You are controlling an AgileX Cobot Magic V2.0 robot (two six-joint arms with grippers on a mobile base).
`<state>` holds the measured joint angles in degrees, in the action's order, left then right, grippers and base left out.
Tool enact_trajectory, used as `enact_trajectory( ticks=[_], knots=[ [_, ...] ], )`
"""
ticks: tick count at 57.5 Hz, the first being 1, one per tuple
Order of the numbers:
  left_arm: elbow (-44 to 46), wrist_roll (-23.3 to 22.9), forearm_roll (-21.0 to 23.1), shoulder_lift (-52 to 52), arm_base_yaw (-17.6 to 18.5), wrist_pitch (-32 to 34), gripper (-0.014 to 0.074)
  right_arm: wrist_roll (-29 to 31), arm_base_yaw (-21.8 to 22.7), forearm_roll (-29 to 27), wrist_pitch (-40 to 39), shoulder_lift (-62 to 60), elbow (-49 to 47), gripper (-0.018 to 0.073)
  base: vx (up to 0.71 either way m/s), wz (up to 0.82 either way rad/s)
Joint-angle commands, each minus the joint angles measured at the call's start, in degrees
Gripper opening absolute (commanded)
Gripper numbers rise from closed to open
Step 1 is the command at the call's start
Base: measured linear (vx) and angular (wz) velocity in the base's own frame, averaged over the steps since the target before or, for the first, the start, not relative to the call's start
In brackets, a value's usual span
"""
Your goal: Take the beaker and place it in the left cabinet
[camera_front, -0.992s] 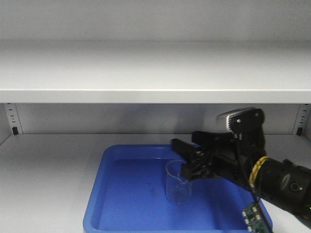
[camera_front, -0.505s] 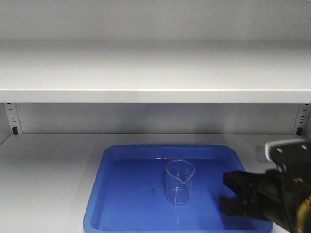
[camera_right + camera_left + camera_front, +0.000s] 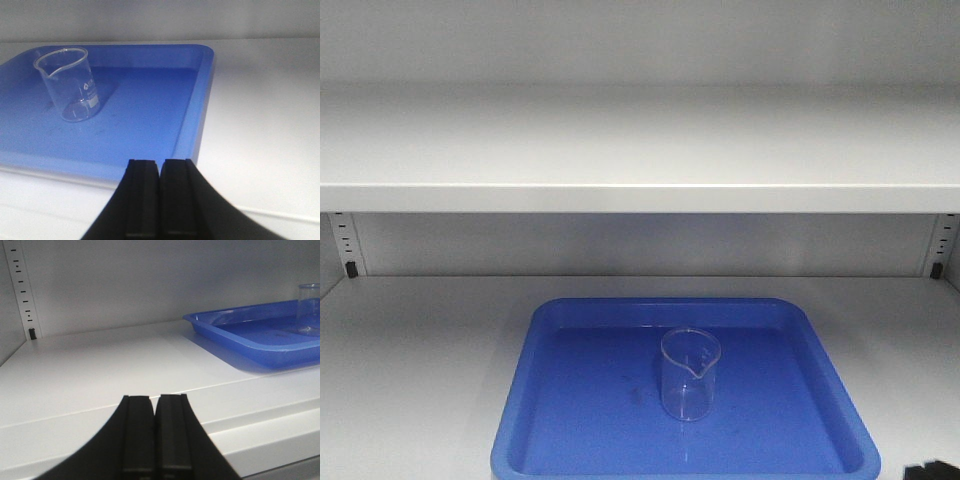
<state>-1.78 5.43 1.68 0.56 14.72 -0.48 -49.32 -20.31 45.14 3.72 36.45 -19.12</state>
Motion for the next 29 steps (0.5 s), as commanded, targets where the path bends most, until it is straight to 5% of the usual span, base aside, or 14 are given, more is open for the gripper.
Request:
enact_trajectory(
  ticks=[1, 21, 29],
  knots=[
    [-0.9, -0.2, 0.4, 1.0, 0.2, 4.8, 0.0001, 0.0, 0.2, 0.3, -2.6, -3.2, 0.6, -0.0006, 0.00, 0.00],
    [-0.9, -0.2, 0.4, 1.0, 0.2, 4.8, 0.0001, 3.1, 0.2, 3.2, 1.4, -5.3, 4.4, -0.0006, 0.00, 0.00],
    [-0.9, -0.2, 0.4, 1.0, 0.2, 4.8, 0.0001, 5.2, 0.3, -12.4, 5.1, -6.9, 4.4, -0.0006, 0.00, 0.00]
  ],
)
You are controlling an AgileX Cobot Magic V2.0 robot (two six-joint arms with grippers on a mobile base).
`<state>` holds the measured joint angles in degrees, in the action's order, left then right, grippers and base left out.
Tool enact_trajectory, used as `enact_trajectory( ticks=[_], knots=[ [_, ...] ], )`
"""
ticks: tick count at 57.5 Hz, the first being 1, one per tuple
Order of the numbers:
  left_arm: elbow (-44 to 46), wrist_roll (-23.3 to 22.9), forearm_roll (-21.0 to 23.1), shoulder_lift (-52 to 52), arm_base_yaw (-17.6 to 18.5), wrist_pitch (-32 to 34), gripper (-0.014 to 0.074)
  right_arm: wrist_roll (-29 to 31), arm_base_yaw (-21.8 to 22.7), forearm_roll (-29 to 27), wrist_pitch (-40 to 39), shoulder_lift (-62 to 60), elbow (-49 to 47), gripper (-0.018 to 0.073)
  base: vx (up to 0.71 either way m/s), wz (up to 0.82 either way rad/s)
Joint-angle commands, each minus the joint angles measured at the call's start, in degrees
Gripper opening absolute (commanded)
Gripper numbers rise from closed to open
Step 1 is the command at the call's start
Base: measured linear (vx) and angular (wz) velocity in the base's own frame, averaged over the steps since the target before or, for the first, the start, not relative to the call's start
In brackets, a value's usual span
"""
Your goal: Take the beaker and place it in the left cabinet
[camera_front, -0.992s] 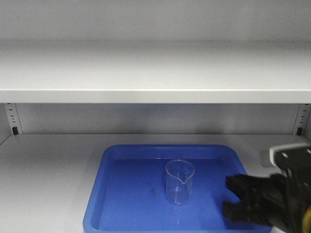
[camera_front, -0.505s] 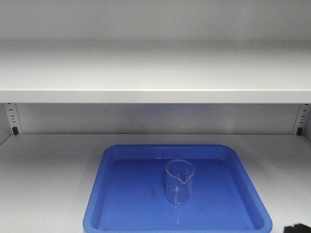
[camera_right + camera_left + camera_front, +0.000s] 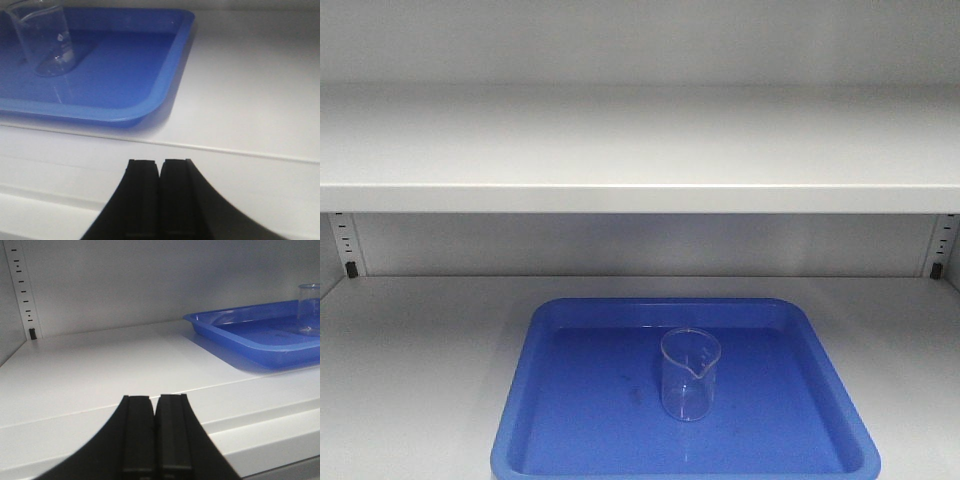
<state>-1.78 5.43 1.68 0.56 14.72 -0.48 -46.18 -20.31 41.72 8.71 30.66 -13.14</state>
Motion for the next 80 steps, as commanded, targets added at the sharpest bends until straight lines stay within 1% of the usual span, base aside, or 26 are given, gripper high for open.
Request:
enact_trajectory(
  ticks=[1, 6, 9, 10, 13, 17, 21, 27, 32, 37, 40, 46, 80],
  knots=[
    [-0.9, -0.2, 0.4, 1.0, 0.2, 4.8, 0.0001, 3.1, 0.4, -10.8, 0.5, -1.5, -1.6, -0.0006, 0.00, 0.00],
    [-0.9, -0.2, 0.4, 1.0, 0.2, 4.8, 0.0001, 12.8, 2.4, -20.4, 2.2, -4.5, -1.5, -0.0006, 0.00, 0.00],
    [-0.9, -0.2, 0.4, 1.0, 0.2, 4.8, 0.0001, 18.3, 4.6, -24.7, 1.8, -6.4, -1.0, -0.0006, 0.00, 0.00],
    [-0.9, -0.2, 0.4, 1.0, 0.2, 4.8, 0.0001, 20.9, 5.7, -26.5, 1.2, -7.1, -0.7, -0.0006, 0.00, 0.00],
    [-0.9, -0.2, 0.4, 1.0, 0.2, 4.8, 0.0001, 26.5, 8.2, -29.9, 0.0, -8.4, 0.1, -0.0006, 0.00, 0.00],
    [-0.9, -0.2, 0.4, 1.0, 0.2, 4.8, 0.0001, 31.4, 11.9, -34.7, -1.9, -10.1, 2.3, -0.0006, 0.00, 0.00],
    [-0.9, -0.2, 0.4, 1.0, 0.2, 4.8, 0.0001, 32.7, 15.2, -37.0, -3.6, -12.7, 4.7, -0.0006, 0.00, 0.00],
    [-0.9, -0.2, 0.4, 1.0, 0.2, 4.8, 0.0001, 32.6, 17.3, -36.7, -7.0, -18.3, 8.6, -0.0006, 0.00, 0.00],
    [-0.9, -0.2, 0.4, 1.0, 0.2, 4.8, 0.0001, 33.3, 17.5, -35.1, -9.6, -24.8, 12.5, -0.0006, 0.00, 0.00],
    [-0.9, -0.2, 0.4, 1.0, 0.2, 4.8, 0.0001, 34.9, 17.5, -33.2, -9.7, -30.3, 15.4, -0.0006, 0.00, 0.00],
    [-0.9, -0.2, 0.4, 1.0, 0.2, 4.8, 0.0001, 35.7, 17.5, -33.3, -6.3, -32.6, 15.2, -0.0006, 0.00, 0.00],
    [-0.9, -0.2, 0.4, 1.1, 0.2, 4.8, 0.0001, 37.1, 17.3, -33.2, -5.9, -31.7, 15.2, -0.0006, 0.00, 0.00],
    [-0.9, -0.2, 0.4, 1.1, 0.2, 4.8, 0.0001, 37.1, 17.3, -33.2, -5.5, -32.2, 15.2, -0.0006, 0.00, 0.00]
  ],
)
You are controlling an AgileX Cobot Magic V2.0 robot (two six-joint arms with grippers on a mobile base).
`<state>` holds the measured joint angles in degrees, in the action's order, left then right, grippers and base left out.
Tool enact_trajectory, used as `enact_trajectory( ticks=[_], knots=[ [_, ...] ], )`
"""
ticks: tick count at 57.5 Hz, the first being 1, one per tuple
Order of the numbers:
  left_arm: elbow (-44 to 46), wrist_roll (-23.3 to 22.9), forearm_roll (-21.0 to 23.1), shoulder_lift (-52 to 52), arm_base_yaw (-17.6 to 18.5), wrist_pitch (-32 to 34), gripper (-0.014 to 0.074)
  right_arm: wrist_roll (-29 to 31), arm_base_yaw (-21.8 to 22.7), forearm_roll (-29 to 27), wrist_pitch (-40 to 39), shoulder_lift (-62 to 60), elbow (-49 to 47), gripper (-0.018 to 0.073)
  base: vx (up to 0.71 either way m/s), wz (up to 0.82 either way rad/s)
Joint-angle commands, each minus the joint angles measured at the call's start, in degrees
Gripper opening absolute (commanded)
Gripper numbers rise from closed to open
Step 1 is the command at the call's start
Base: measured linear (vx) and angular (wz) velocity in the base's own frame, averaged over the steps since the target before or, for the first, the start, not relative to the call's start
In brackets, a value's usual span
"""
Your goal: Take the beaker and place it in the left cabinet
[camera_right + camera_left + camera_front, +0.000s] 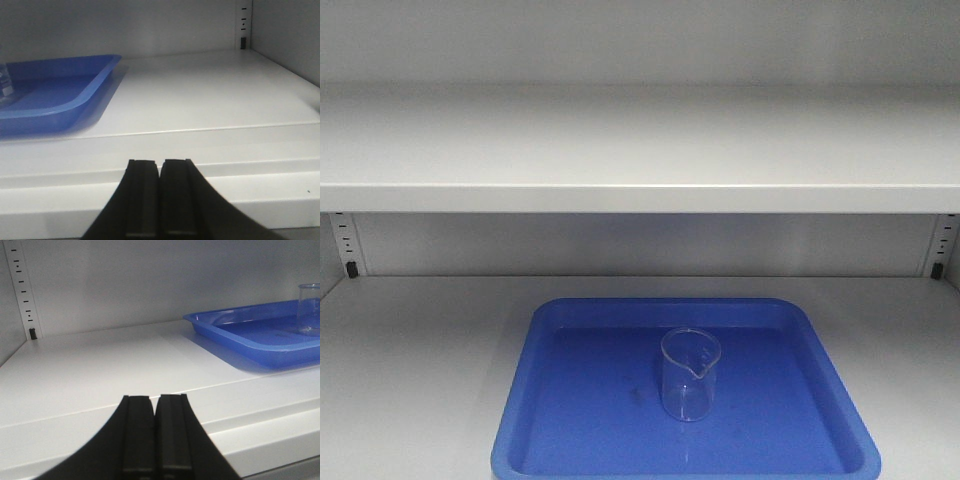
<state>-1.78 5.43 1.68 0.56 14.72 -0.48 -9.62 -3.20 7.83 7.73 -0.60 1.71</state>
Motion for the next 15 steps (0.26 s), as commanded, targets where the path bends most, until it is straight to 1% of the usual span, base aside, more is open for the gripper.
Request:
enact_trajectory(
  ticks=[1, 15],
  knots=[
    [-0.9, -0.2, 0.4, 1.1, 0.2, 4.8, 0.0001, 0.5, 0.2, 0.7, -4.5, -1.0, 0.4, -0.0006, 0.00, 0.00],
    [-0.9, -0.2, 0.4, 1.1, 0.2, 4.8, 0.0001, 0.5, 0.2, 0.7, -4.5, -0.9, 0.4, -0.0006, 0.00, 0.00]
  ],
)
